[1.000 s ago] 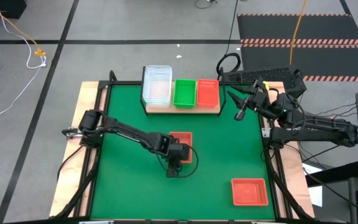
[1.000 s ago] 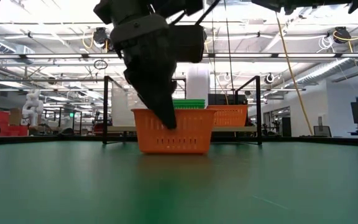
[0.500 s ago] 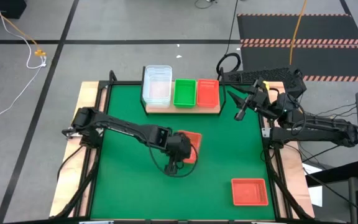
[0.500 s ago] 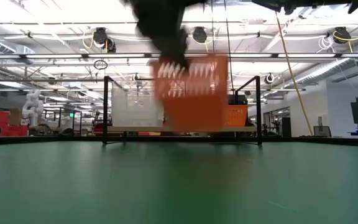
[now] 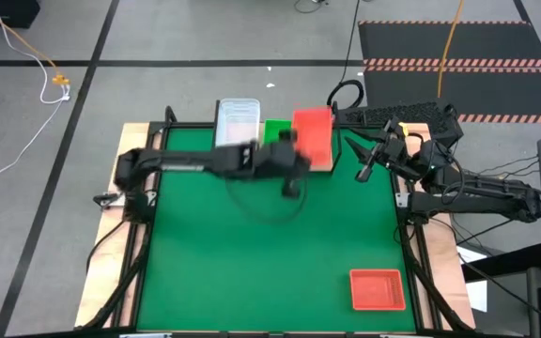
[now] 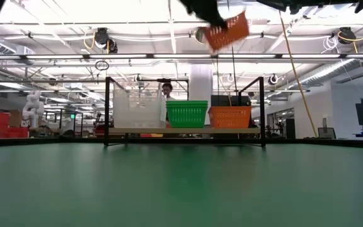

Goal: Stack baskets on shelf by color
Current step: Stack the left orange bin on the top of the other orange bin on the shelf

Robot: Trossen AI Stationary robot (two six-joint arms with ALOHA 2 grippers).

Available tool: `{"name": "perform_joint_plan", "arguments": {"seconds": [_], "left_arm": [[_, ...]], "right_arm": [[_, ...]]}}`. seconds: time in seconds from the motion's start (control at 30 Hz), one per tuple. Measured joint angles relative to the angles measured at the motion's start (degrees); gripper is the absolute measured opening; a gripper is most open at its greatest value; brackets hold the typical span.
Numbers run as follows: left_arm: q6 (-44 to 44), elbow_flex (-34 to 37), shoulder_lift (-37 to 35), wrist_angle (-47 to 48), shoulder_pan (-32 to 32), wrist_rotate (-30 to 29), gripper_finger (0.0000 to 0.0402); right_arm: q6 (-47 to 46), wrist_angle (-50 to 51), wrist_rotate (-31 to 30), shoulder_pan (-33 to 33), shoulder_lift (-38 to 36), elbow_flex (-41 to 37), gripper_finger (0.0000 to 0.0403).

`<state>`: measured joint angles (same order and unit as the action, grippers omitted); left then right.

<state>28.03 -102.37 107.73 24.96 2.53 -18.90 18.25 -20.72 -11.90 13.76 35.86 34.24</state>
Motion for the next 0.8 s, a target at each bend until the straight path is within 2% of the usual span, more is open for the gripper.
{"name": "perform_joint_plan", "arguments": {"seconds": [0.2,0.37,0.53,0.8], "left_arm": [[1.99,-0.07,5.99,-8.85,9.73,3.12,0.0007],[-2.13,-0.28,8.40,-12.94,14.19,11.08,0.0008],[-5.61,-0.28,12.82,-18.61,15.51,13.99,0.0010],[-3.92,-0.26,14.79,-14.15,15.26,13.95,0.0010]], "right_arm": [[0.13,0.60,-0.09,0.00,-0.02,0.00,0.0112],[2.36,0.88,-0.24,0.08,-0.02,0.00,0.0112],[3.44,1.10,-3.13,0.13,0.00,0.00,0.0112],[3.09,1.61,-4.55,0.13,0.00,0.00,0.0112]]}}
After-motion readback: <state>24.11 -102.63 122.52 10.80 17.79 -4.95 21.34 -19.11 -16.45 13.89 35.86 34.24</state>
